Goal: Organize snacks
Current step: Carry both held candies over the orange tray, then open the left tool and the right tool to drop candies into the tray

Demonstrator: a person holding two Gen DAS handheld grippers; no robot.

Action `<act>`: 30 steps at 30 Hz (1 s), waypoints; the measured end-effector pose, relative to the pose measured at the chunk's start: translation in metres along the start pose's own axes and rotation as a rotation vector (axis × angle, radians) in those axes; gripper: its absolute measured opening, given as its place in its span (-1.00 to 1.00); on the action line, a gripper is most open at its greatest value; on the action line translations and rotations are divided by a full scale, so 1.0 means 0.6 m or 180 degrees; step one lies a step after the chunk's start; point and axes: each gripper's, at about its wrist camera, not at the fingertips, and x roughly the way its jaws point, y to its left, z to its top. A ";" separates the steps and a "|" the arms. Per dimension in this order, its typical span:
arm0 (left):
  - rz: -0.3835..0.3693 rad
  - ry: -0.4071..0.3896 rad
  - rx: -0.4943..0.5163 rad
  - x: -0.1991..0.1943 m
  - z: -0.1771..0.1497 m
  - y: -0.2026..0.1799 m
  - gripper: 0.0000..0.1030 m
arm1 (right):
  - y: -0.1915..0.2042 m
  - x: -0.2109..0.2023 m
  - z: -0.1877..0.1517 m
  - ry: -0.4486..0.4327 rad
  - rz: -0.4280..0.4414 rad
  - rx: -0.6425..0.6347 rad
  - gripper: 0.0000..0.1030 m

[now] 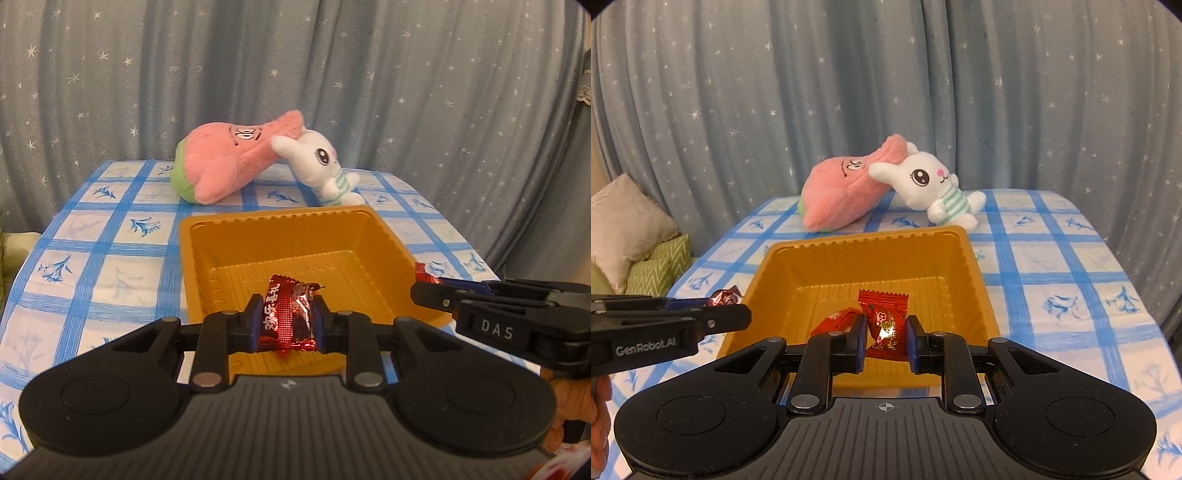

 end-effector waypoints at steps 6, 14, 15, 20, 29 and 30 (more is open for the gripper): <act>0.0035 0.0034 -0.0002 0.027 0.009 0.011 -0.53 | 0.002 0.041 0.016 0.0080 0.0042 -0.0009 -0.57; 0.0035 0.0071 -0.0004 0.051 0.012 0.017 -0.53 | -0.010 0.072 0.016 0.0193 0.0047 0.0072 -0.57; 0.0033 0.0074 -0.0005 0.054 0.013 0.016 -0.53 | -0.011 0.073 0.015 0.0199 0.0045 0.0078 -0.57; -0.0011 0.0108 0.0007 0.069 0.013 0.014 -0.45 | -0.020 0.076 0.015 0.0208 0.0022 0.0125 -0.57; 0.0066 0.0079 -0.0105 0.061 0.012 0.035 -0.38 | -0.023 0.076 0.015 0.0197 0.0050 0.0181 -0.57; 0.0072 0.0074 -0.0115 0.060 0.012 0.035 -0.38 | -0.021 0.076 0.014 0.0191 0.0057 0.0176 -0.57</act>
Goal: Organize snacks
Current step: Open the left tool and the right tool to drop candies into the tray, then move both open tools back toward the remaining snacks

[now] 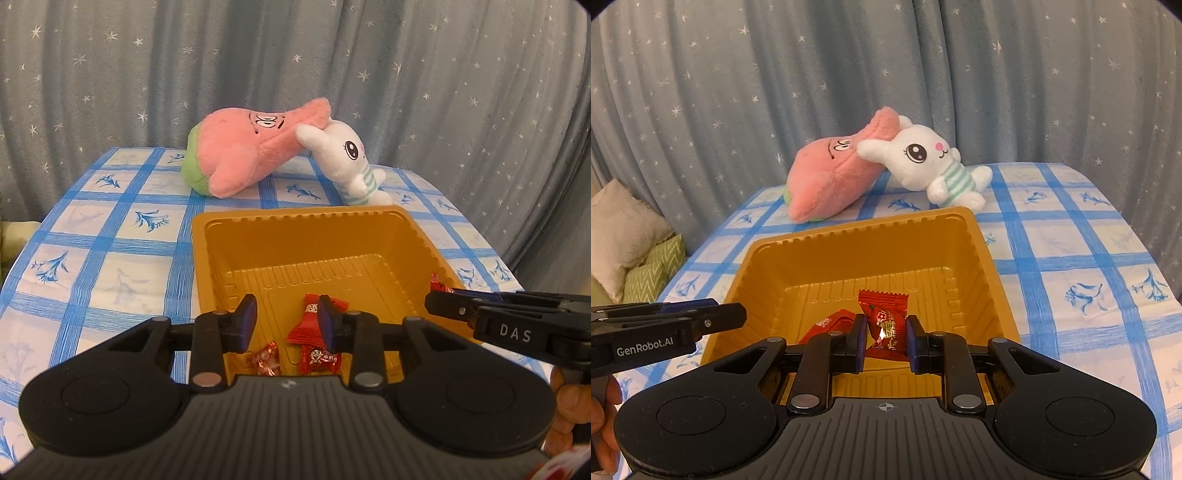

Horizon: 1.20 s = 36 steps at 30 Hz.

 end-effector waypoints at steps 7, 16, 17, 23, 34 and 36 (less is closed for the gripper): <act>-0.0016 -0.0005 0.0006 -0.001 0.001 0.000 -0.38 | 0.005 -0.001 0.001 -0.0035 0.0039 0.0032 -0.57; 0.0037 -0.0030 -0.0027 -0.005 0.000 0.006 -0.22 | -0.018 -0.007 0.005 -0.0213 0.0251 0.0375 0.01; 0.0032 -0.0030 -0.0026 -0.005 0.001 0.005 -0.22 | -0.020 -0.010 0.007 -0.0232 0.0233 0.0381 0.01; 0.0021 -0.0051 0.0009 -0.016 -0.002 0.000 -0.20 | -0.023 -0.023 0.009 -0.0290 0.0165 0.0364 0.01; -0.0003 -0.0173 0.0028 -0.073 -0.022 -0.017 -0.17 | -0.009 -0.084 -0.009 -0.0432 0.0032 0.0235 0.01; -0.0012 -0.0196 0.0025 -0.091 -0.030 -0.022 -0.16 | -0.007 -0.099 -0.019 -0.0432 0.0013 0.0228 0.01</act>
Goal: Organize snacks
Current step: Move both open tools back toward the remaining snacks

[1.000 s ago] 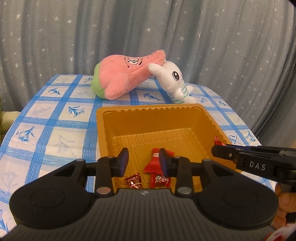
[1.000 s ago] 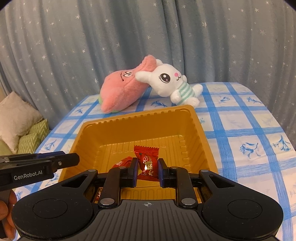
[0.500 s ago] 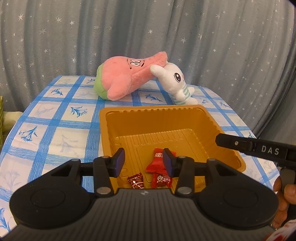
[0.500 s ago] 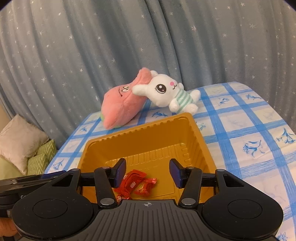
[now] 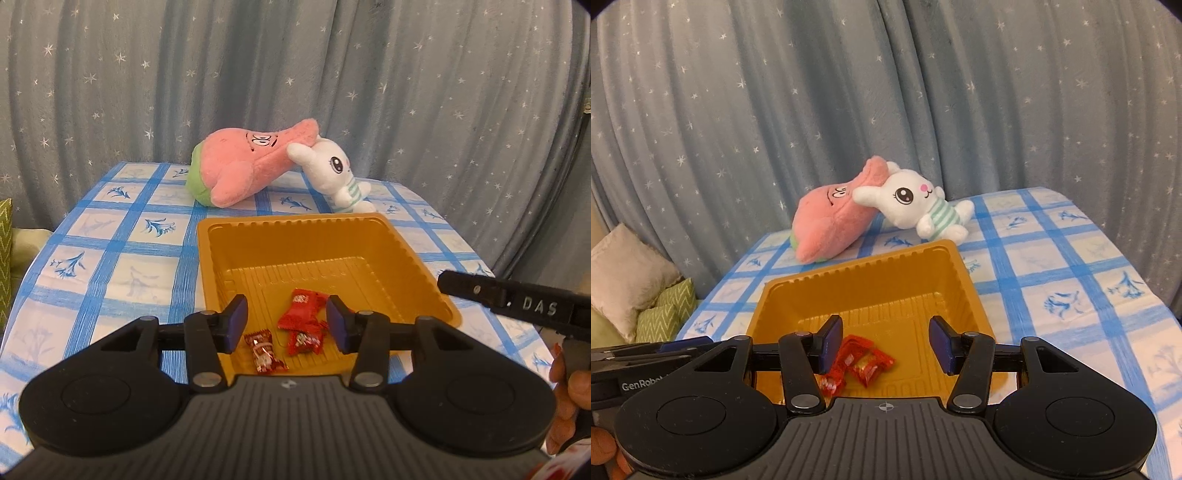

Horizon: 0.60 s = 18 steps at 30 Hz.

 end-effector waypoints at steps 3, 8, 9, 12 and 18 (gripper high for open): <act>-0.0019 -0.0041 -0.0008 -0.032 -0.016 -0.008 -0.15 | 0.003 -0.024 -0.017 0.0026 -0.0052 -0.0025 0.01; -0.0037 -0.0047 0.0011 -0.085 -0.053 -0.026 -0.12 | 0.007 -0.073 -0.054 0.0043 -0.0131 -0.0013 0.01; -0.0036 -0.0042 0.0015 -0.094 -0.062 -0.029 -0.12 | 0.009 -0.084 -0.062 0.0045 -0.0147 -0.0030 0.01; -0.0045 -0.0022 -0.0043 -0.124 -0.092 -0.031 -0.11 | 0.014 -0.112 -0.088 0.0063 -0.0201 -0.0087 0.01; 0.0029 0.0066 -0.0178 -0.187 -0.153 -0.021 -0.10 | 0.022 -0.176 -0.140 0.0081 -0.0266 -0.0114 0.01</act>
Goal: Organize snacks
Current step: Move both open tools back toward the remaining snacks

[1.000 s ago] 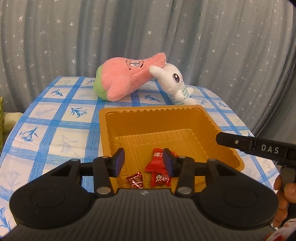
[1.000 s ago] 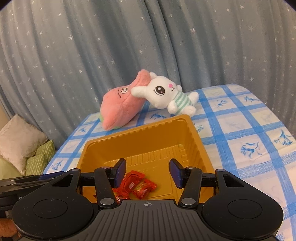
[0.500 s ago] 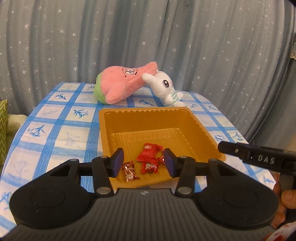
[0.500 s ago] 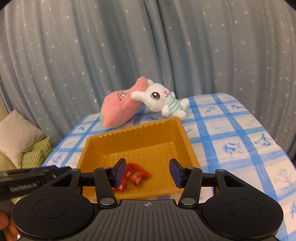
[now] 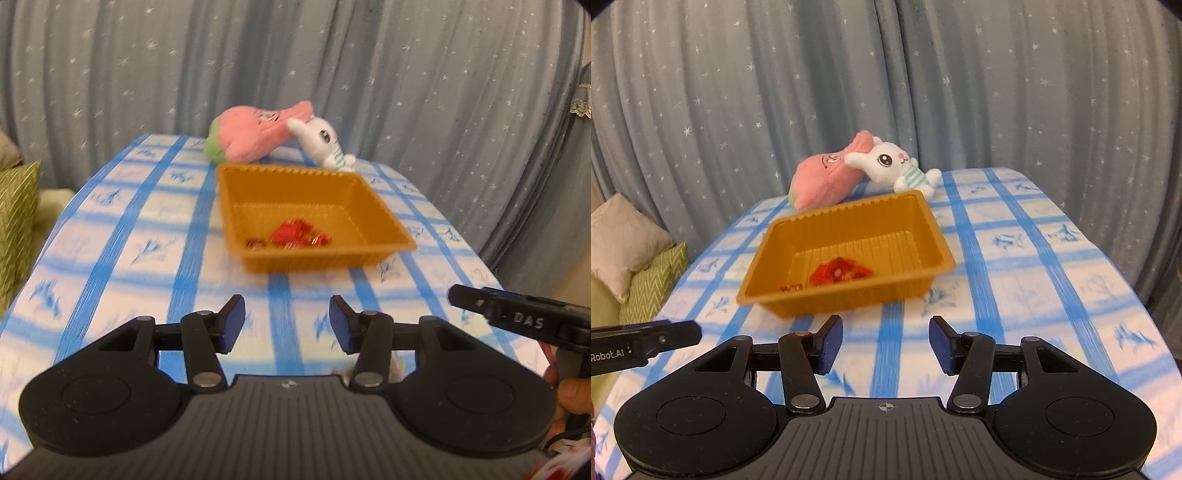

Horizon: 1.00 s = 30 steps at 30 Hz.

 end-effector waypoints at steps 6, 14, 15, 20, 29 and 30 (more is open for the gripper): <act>0.0183 0.0075 -0.0100 -0.052 -0.052 0.031 -0.06 | 0.011 -0.049 -0.057 0.0092 0.0021 0.0043 0.01; 0.0262 0.0214 -0.0119 -0.073 -0.100 0.038 -0.05 | 0.032 -0.082 -0.099 0.0202 0.0075 0.0021 0.03; 0.0261 0.0245 -0.0106 -0.070 -0.105 0.036 -0.05 | 0.034 -0.083 -0.101 0.0206 0.0076 0.0011 0.03; 0.0250 0.0300 -0.0065 -0.055 -0.115 0.027 -0.05 | 0.036 -0.078 -0.112 0.0237 0.0080 -0.0032 0.04; 0.0185 0.0369 -0.0041 -0.014 -0.122 0.022 -0.05 | 0.036 -0.061 -0.129 0.0299 0.0082 -0.0078 0.04; 0.0183 0.0383 -0.0035 -0.008 -0.123 0.022 -0.06 | 0.036 -0.059 -0.131 0.0307 0.0077 -0.0081 0.04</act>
